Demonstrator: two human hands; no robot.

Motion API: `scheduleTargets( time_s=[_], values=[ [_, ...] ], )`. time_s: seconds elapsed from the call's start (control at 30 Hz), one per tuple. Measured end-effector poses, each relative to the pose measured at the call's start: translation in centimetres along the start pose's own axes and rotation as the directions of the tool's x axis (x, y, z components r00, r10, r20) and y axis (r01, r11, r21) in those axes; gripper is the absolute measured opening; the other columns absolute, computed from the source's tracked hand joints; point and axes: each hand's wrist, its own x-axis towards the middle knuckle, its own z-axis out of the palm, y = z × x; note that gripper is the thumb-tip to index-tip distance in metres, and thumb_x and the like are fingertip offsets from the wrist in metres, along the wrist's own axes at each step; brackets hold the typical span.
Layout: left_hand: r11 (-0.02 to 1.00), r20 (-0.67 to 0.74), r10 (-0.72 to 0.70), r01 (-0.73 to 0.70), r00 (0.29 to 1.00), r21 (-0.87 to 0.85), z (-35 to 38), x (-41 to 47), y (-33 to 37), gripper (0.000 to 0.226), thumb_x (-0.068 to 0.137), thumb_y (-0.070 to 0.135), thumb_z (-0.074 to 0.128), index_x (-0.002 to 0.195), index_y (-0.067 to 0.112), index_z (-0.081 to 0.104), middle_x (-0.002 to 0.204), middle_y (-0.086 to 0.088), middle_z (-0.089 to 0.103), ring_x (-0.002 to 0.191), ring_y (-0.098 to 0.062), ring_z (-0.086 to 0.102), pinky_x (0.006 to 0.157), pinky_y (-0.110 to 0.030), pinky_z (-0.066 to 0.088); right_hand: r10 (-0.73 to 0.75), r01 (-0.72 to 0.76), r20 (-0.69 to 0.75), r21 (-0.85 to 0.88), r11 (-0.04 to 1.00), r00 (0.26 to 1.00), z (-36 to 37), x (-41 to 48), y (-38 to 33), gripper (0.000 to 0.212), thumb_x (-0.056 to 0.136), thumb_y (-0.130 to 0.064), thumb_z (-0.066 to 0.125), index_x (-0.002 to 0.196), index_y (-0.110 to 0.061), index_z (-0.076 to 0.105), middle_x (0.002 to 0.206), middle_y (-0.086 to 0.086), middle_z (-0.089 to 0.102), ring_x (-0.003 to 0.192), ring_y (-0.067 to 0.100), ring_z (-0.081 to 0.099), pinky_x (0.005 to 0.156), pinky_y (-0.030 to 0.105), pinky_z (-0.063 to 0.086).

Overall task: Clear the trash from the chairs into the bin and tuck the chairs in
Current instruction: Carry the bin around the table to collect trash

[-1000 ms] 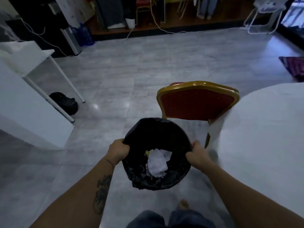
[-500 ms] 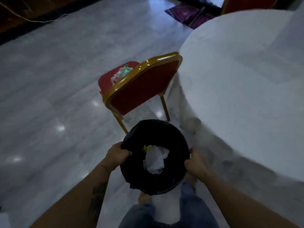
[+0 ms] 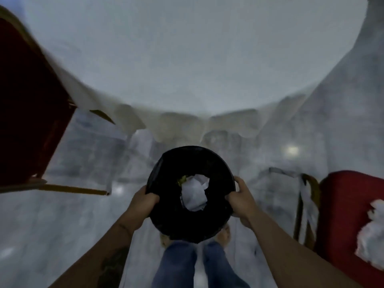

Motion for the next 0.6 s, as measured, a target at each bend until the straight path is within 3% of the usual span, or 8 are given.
scheduleTargets(
  time_s=[0.07,0.13,0.3,0.47,0.53,0.6],
  values=[
    [1.0,0.013,0.002,-0.001,1.0,-0.014,3.2,4.4,-0.8,0.074,0.064,0.009,0.054,0.138,0.013,0.051,0.11,-0.015,0.068,0.093,-0.033,0.066,0.071,-0.036,0.055,0.027,-0.027,-0.012,0.026,0.999,1.0,-1.1,4.2,2.0,0.067,0.091,0.005,0.047,0.146,-0.032,0.04,0.117,0.019,0.065,0.091,0.033,0.068,0.052,0.029,0.051],
    [0.999,0.016,0.011,-0.011,1.0,-0.03,5.6,8.1,-1.7,0.064,0.075,0.0,0.054,0.138,0.012,0.05,0.108,-0.015,0.067,0.091,-0.033,0.065,0.069,-0.037,0.055,0.036,-0.036,-0.028,0.013,0.999,0.999,-1.6,8.2,3.4,0.065,0.091,0.003,0.045,0.145,-0.033,0.039,0.112,0.02,0.066,0.08,0.031,0.067,0.048,0.028,0.048],
    [1.0,-0.002,0.01,-0.01,1.0,0.022,9.5,15.7,-4.0,0.043,0.086,-0.009,0.044,0.124,0.005,0.059,0.101,-0.02,0.067,0.087,-0.034,0.064,0.085,-0.049,0.054,0.019,-0.015,-0.095,0.042,0.999,0.995,-1.6,16.3,5.9,0.06,0.084,-0.007,0.045,0.138,-0.032,0.047,0.106,0.017,0.068,0.084,0.035,0.068,0.057,0.034,0.052],
    [1.0,-0.024,0.01,-0.01,1.0,-0.007,11.7,20.3,-4.8,0.054,0.086,-0.01,0.042,0.134,0.011,0.054,0.099,-0.011,0.065,0.086,-0.028,0.062,0.079,-0.04,0.054,-0.013,0.015,-0.12,0.011,1.0,0.993,-0.6,21.0,7.2,0.07,0.075,-0.018,0.046,0.143,-0.031,0.043,0.13,0.015,0.055,0.107,0.037,0.061,0.087,0.046,0.058],
    [1.0,-0.023,0.019,-0.019,1.0,-0.023,11.9,21.2,-5.0,0.057,0.084,-0.009,0.044,0.137,0.01,0.051,0.096,-0.008,0.064,0.084,-0.025,0.061,0.069,-0.033,0.052,-0.012,0.011,-0.107,-0.015,1.0,0.994,0.0,22.2,7.7,0.076,0.069,-0.024,0.047,0.144,-0.032,0.039,0.134,0.015,0.05,0.11,0.038,0.059,0.094,0.051,0.056],
    [0.999,-0.015,0.031,-0.031,0.999,-0.016,11.7,21.9,-5.2,0.061,0.08,-0.005,0.048,0.14,0.009,0.05,0.097,-0.007,0.064,0.084,-0.025,0.062,0.07,-0.033,0.05,-0.022,0.017,-0.093,-0.049,0.999,0.995,0.7,22.9,8.2,0.077,0.069,-0.024,0.05,0.145,-0.03,0.037,0.133,0.015,0.05,0.111,0.038,0.058,0.095,0.051,0.055]
  ],
)
